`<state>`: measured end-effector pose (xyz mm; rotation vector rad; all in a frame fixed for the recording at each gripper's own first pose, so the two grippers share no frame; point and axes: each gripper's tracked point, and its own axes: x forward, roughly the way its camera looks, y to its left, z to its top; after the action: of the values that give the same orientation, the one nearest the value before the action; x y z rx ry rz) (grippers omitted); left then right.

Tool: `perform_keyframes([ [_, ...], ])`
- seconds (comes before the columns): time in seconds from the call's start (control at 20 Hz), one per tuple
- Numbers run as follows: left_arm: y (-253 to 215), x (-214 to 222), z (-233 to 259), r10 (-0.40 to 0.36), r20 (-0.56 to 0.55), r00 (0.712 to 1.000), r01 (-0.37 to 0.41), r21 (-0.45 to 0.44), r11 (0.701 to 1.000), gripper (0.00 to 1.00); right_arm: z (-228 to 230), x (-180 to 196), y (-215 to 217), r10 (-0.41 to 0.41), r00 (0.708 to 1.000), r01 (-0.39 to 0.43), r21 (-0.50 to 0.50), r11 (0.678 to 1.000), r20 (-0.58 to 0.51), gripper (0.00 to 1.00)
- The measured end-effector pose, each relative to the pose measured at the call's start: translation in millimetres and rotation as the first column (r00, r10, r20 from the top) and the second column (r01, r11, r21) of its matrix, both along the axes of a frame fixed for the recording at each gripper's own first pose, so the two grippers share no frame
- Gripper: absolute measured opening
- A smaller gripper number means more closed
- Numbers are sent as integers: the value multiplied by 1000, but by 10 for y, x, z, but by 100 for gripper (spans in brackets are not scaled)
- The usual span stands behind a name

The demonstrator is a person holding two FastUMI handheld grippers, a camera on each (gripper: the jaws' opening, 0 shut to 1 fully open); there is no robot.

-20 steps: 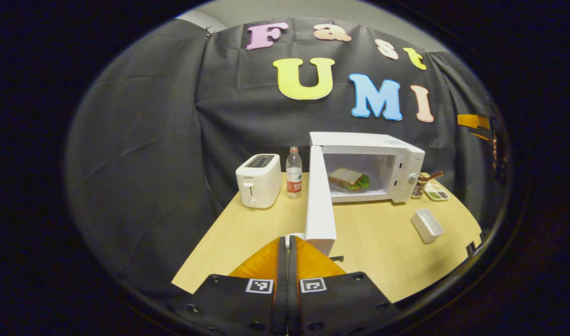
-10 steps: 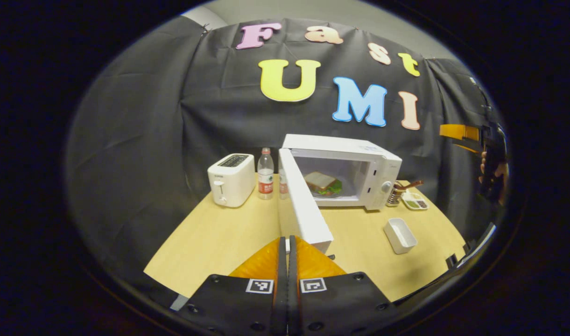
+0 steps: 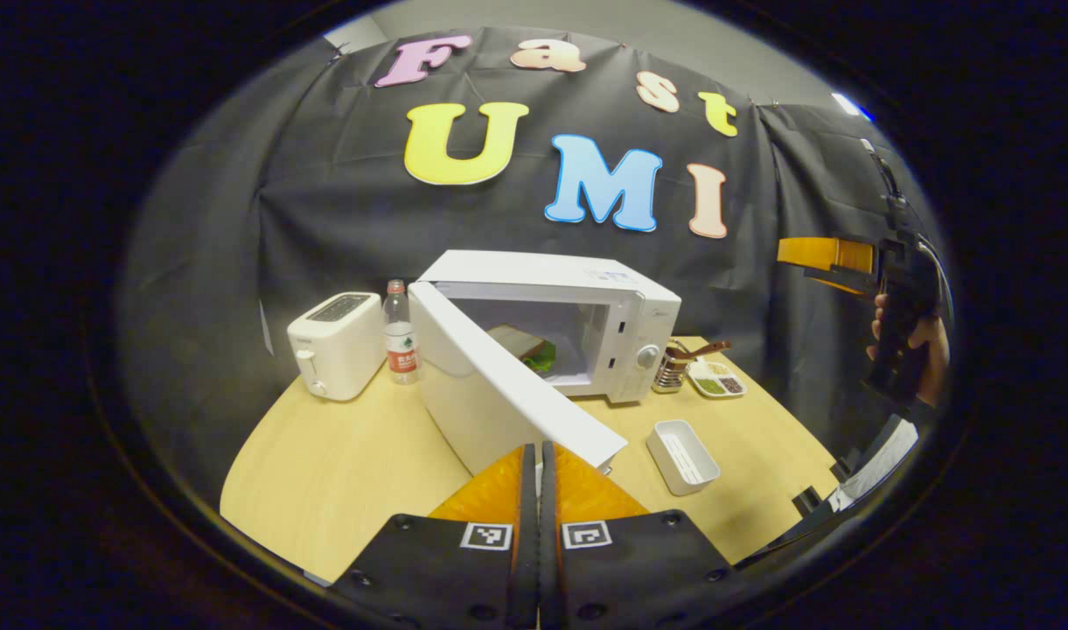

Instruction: Open the microwave oven with the left hand, put the food in, and close the microwave oven.

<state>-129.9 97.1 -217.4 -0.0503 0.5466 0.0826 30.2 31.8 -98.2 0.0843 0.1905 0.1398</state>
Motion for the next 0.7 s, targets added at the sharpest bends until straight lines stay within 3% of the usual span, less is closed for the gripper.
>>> perform_keyframes([
  [0.55,-675,906,-200,-66,28,997,69,-113,991,7,101,223,-258,-21,999,22,-32,999,36,97],
  [0.7,-717,1142,-190,-65,19,998,66,-79,995,9,75,273,-373,-40,999,42,-40,998,31,97],
])
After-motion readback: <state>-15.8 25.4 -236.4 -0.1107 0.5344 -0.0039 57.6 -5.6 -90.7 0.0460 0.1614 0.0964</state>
